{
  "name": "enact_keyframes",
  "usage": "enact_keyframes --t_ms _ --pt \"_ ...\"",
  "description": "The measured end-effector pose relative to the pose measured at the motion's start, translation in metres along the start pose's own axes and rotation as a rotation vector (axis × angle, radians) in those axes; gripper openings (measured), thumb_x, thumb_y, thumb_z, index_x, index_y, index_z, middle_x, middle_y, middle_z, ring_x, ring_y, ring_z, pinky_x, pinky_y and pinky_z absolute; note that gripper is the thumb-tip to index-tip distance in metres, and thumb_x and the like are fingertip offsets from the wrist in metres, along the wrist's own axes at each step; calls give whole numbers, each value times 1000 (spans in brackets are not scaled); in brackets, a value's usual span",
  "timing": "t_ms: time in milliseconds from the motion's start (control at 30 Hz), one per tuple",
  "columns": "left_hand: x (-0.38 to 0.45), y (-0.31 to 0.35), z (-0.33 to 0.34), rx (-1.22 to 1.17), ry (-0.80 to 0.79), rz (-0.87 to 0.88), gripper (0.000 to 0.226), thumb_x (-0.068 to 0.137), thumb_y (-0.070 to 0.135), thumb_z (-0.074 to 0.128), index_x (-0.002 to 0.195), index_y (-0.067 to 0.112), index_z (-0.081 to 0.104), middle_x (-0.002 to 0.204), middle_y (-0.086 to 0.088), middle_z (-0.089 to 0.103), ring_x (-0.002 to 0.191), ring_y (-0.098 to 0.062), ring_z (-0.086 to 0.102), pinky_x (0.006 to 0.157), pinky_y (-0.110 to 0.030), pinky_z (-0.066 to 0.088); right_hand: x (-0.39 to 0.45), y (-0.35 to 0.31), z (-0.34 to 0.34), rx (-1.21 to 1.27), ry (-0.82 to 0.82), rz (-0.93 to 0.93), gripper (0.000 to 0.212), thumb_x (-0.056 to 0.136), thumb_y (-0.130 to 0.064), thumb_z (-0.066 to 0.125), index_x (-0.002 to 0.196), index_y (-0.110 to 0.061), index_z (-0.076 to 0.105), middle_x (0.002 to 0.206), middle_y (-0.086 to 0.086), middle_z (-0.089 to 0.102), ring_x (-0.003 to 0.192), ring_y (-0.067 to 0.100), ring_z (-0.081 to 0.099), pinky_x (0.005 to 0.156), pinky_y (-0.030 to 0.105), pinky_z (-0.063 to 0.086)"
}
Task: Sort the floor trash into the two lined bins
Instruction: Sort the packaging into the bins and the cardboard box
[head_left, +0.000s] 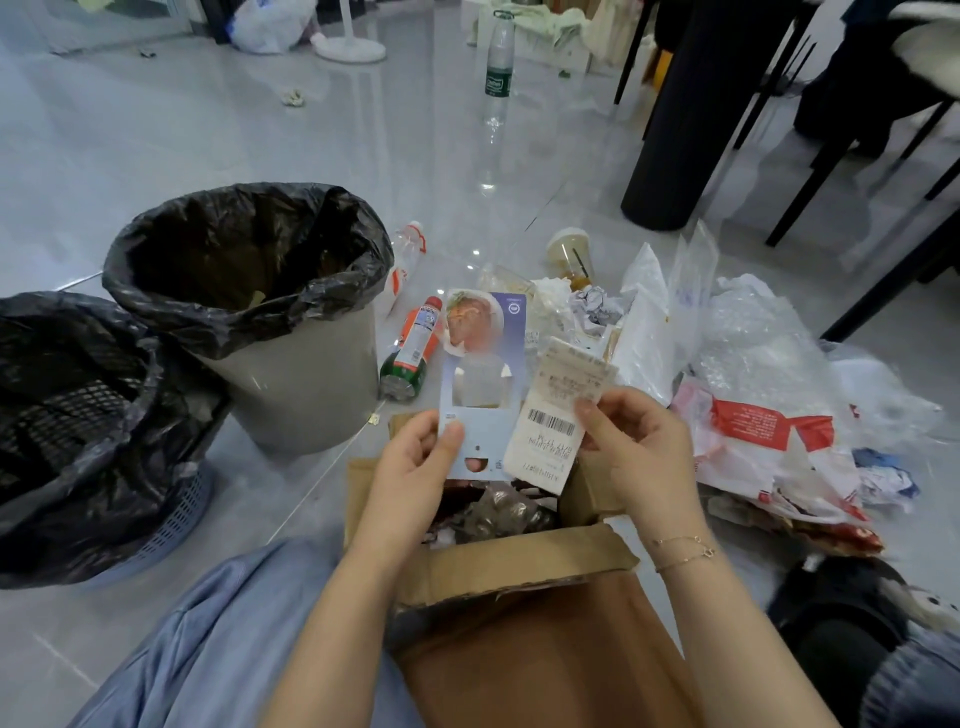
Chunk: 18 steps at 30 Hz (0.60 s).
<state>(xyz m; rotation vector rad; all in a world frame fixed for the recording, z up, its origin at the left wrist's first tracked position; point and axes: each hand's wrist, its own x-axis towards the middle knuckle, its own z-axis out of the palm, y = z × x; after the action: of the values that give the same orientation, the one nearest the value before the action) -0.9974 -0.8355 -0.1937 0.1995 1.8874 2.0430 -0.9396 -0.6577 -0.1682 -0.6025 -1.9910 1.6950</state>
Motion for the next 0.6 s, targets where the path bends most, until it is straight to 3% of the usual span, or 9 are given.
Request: enact_keyframes --t_ms 67,167,233,300,367,433,500,600 --pt "4 -2 -7 51 79 46 17 99 20 50 102 20 66 91 0 75 86 -11 71 75 -26 55 7 -6 -8 -185 -55 -138 10 87 -15 67 81 -23 69 82 -3 70 78 16 64 74 31 55" --pt "7 -4 -16 199 219 169 18 99 16 51 94 25 66 83 4 71 74 2 64 67 -16 49 18 -13 -13 -608 -355 -312 13 86 -23 68 81 -34 70 78 -16 67 76 2 60 72 28 52" --pt "7 -5 -23 330 254 224 21 98 17 52 88 32 65 79 8 70 70 4 60 64 -15 45 19 -14 -7 -852 -625 -268 9 84 -33 69 92 -36 72 82 -20 67 79 -1 61 77 30 53" --pt "8 -7 -29 442 231 242 20 97 20 54 89 33 66 80 11 69 75 2 61 65 -16 46 19 -10 -1 -961 -772 -187 30 82 -41 70 110 -32 70 97 -18 68 89 -2 60 82 28 52" --pt "9 -9 -30 553 186 261 15 97 22 55 92 26 69 81 12 68 81 -1 60 70 -20 47 19 -7 -4 -885 -700 -164 34 82 -42 70 113 -29 68 99 -17 66 92 -2 60 85 26 51" --pt "9 -9 -27 671 143 316 14 95 23 57 97 25 71 82 18 64 83 -2 56 72 -19 43 22 -3 -12 -736 -501 -210 21 83 -35 69 103 -28 71 95 -17 68 89 -1 61 84 29 51" --pt "9 -9 -21 826 72 372 13 95 26 56 94 26 70 84 17 62 86 -6 52 74 -26 43 25 0 -19 -625 -328 -283 13 83 -26 69 96 -28 71 93 -16 66 89 2 60 82 30 51" --pt "9 -11 -13 951 -76 373 19 97 30 52 102 30 70 92 15 67 90 -9 48 79 -34 44 26 3 -21 -633 -238 -393 25 81 -21 71 105 -27 64 105 -14 53 101 1 52 86 16 43"
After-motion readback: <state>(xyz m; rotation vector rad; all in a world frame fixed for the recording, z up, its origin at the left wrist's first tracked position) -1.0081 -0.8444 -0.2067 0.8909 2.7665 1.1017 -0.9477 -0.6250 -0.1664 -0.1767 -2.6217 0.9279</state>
